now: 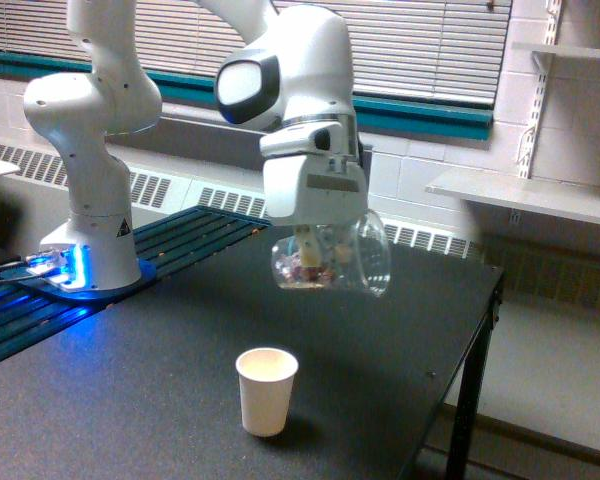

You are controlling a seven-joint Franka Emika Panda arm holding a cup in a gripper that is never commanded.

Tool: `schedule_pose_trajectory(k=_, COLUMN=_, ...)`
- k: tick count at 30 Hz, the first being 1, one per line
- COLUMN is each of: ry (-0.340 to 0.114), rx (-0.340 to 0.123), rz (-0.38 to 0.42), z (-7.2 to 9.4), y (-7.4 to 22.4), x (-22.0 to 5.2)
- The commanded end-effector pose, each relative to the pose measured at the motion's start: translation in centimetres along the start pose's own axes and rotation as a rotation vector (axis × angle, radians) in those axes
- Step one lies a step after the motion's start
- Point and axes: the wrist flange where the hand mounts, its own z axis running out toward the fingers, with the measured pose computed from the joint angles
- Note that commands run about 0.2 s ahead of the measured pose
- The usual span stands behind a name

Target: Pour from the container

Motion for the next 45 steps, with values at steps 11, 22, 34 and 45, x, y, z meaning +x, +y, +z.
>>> schedule_pose_trajectory(k=11, ry=0.001, rx=-0.055, rz=0.032, z=1.9, y=7.0, x=-2.0)
schedule_pose_trajectory(k=22, ry=-0.042, rx=-0.113, rz=0.016, z=4.2, y=9.5, x=-4.4)
schedule_pose_trajectory(k=34, ry=-0.091, rx=-0.183, rz=-0.045, z=6.8, y=9.4, x=-6.4)
schedule_pose_trajectory(k=45, ry=-0.108, rx=-0.231, rz=-0.102, z=8.0, y=8.5, x=-7.7)
